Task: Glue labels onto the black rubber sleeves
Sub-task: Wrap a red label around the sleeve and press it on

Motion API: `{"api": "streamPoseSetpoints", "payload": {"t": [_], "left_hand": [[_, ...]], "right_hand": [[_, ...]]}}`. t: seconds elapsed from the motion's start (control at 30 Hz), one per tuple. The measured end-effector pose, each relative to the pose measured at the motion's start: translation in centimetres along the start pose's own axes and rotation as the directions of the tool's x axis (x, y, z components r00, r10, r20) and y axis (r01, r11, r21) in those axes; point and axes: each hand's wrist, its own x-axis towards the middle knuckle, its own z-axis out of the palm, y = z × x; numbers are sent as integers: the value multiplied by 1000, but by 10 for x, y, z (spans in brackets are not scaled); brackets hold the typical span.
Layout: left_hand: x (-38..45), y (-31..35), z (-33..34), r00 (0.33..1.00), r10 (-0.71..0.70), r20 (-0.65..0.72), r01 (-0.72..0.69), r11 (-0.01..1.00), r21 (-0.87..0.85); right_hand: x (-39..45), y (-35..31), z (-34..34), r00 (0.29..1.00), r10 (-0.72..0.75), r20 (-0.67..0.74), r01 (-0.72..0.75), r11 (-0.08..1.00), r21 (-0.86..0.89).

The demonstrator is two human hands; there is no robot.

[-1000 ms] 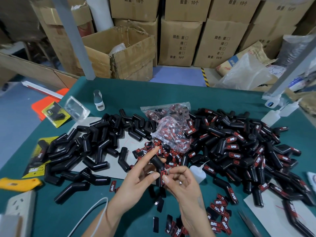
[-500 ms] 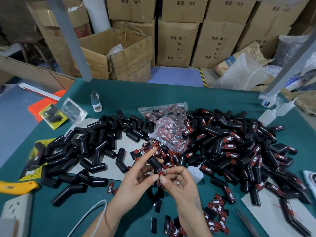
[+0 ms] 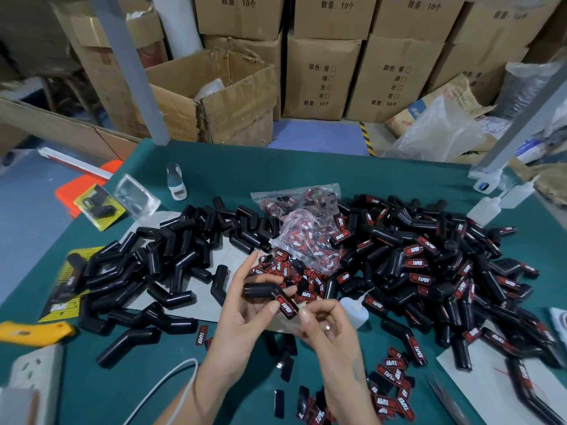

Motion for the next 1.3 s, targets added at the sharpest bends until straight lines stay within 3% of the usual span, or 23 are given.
{"api": "streamPoseSetpoints", "payload": {"t": [0.27, 0.4, 0.53, 0.7, 1.07, 1.3], "left_hand": [[-6, 0, 13, 997, -8, -80, -7, 984, -179], [-8, -4, 15, 993, 10, -121, -29, 987, -156], [-8, -6, 14, 997, -7, -78, 0, 995, -97], [-6, -4, 11, 998, -54, -38, 54, 998, 11], [-7, -2, 11, 995, -81, -55, 82, 996, 20], [-6, -5, 10, 997, -56, -46, 57, 998, 37]], "right_hand": [[-1, 5, 6, 995, 95, 37, -98, 991, 95], [2, 9, 6, 994, 100, 42, -106, 982, 159], [3, 10, 4, 997, 71, -41, -63, 985, 158], [5, 9, 2, 999, 30, -45, -24, 991, 131], [8, 16, -3, 999, -25, -45, 28, 997, 67], [8, 14, -3, 1000, 20, -19, -19, 997, 73]]}}
